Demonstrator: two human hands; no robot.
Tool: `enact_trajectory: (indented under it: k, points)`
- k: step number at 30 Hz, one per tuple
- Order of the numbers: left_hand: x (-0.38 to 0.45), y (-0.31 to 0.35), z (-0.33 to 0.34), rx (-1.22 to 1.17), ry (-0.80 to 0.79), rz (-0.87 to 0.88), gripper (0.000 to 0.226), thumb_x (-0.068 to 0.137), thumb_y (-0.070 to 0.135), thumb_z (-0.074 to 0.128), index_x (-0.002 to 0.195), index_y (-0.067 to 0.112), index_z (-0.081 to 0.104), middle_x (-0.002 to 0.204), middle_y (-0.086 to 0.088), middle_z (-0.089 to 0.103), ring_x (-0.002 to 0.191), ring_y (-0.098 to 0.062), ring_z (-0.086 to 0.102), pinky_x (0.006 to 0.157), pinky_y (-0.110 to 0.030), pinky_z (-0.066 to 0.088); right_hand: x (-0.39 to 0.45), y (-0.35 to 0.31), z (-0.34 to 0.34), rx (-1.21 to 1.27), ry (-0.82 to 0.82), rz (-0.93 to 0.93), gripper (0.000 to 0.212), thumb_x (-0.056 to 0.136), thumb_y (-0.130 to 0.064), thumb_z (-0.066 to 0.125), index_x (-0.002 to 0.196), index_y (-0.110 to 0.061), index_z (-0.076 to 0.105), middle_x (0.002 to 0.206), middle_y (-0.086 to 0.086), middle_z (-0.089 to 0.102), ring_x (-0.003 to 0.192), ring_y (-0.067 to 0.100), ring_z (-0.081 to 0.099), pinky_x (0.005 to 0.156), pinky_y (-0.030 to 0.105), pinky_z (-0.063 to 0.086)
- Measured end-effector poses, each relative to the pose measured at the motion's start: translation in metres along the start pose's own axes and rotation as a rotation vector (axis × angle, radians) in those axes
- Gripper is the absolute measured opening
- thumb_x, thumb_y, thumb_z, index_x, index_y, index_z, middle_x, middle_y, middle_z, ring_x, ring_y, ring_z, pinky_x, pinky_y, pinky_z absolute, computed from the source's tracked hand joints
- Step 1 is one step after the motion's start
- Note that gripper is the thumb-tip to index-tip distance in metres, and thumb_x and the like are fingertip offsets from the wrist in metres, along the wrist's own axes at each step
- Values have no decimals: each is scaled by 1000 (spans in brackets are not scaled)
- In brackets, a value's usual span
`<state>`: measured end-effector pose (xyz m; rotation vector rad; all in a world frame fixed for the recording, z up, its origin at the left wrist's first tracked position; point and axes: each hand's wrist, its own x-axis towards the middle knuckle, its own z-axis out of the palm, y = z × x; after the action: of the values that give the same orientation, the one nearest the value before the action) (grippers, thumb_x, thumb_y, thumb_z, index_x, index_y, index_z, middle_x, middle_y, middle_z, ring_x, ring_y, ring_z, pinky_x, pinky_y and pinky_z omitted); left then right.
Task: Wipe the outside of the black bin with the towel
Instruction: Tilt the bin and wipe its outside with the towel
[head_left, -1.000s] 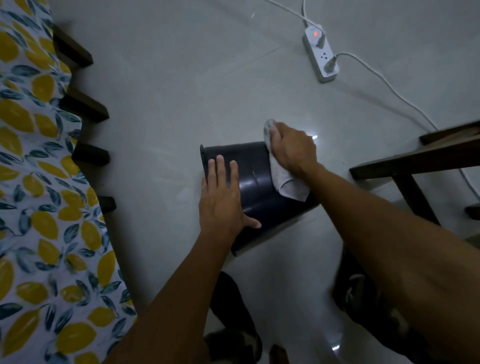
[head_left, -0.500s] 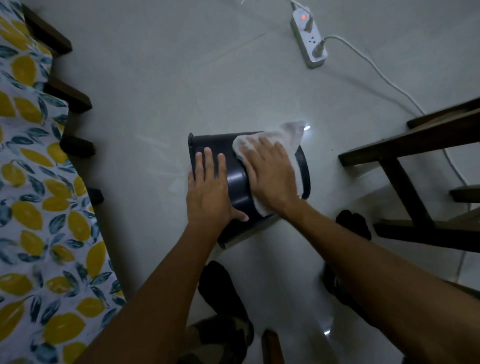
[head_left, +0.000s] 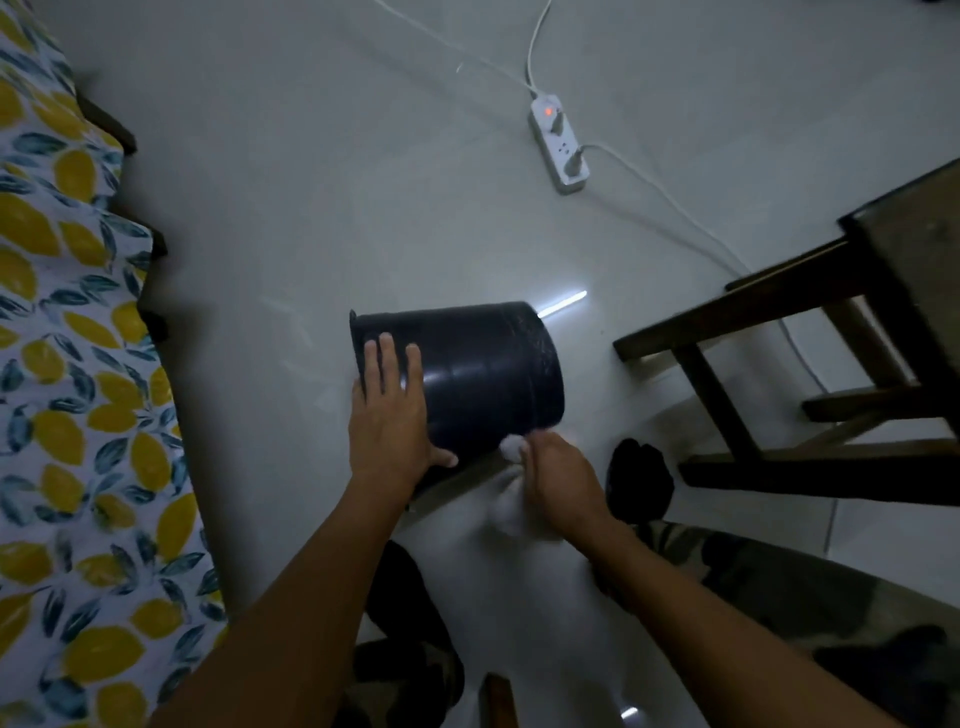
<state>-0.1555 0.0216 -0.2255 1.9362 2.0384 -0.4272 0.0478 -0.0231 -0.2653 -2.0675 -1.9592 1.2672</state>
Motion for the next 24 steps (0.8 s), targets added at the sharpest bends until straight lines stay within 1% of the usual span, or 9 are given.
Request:
enact_trajectory:
  k: [3,5,7,9,13,15,19,22,24]
  points:
    - [-24,2,2,2,131,1,122,58,84,73,152,14,39,160,-21,31,145,-38,33,114,-52,33,-7,26,-18,245,146,384,30,109,-27,38,101,-9,60,98,12,65,99,33,65,82,38,49]
    - [-32,-1,3,17,254,4,92,69,83,65,132,16,58,134,-14,56,116,-31,53,96,-47,41,-11,31,-29,323,205,498,32,111,-25,35,107,-4,59,96,11,57,95,31,60,77,32,39]
    - [-34,-4,0,14,312,-29,82,74,75,70,125,12,60,120,-14,57,101,-31,55,84,-44,44,-10,28,-38,387,230,510,34,111,-24,33,112,-3,59,99,10,55,91,25,53,77,29,35]
    - [-34,-4,-4,-68,302,-128,88,71,71,76,129,8,56,127,-16,53,106,-34,54,83,-47,47,-4,23,-40,423,256,480,34,111,-24,33,111,-3,60,101,12,60,92,25,55,77,29,36]
    - [-31,2,-9,-440,41,-399,114,69,65,82,152,9,27,149,-20,41,129,-41,48,99,-53,47,-3,14,-39,449,290,460,35,111,-25,33,107,-7,62,97,9,62,93,24,59,77,30,39]
    - [-26,7,-15,-703,-80,-563,114,74,51,86,153,7,18,148,-25,43,128,-44,52,98,-52,48,-7,11,-43,455,298,458,34,111,-24,32,107,-8,63,92,4,59,90,21,58,77,29,39]
    - [-22,8,-30,-936,-106,-625,96,76,31,90,147,3,32,143,-24,52,125,-41,57,92,-41,51,-14,1,-49,479,316,431,33,112,-26,32,86,-19,52,78,-7,52,73,7,51,60,21,34]
    - [-20,4,-42,-896,-57,-502,73,76,31,90,133,5,54,131,-15,64,113,-32,64,83,-31,49,-14,-9,-51,456,320,406,35,112,-29,30,102,-12,60,91,3,61,88,20,60,71,26,43]
    - [-20,3,-52,-854,-17,-432,53,79,30,87,119,8,59,118,-10,68,102,-29,66,78,-30,49,-14,-16,-51,469,318,400,37,112,-30,29,110,-10,60,98,6,63,93,21,61,76,28,44]
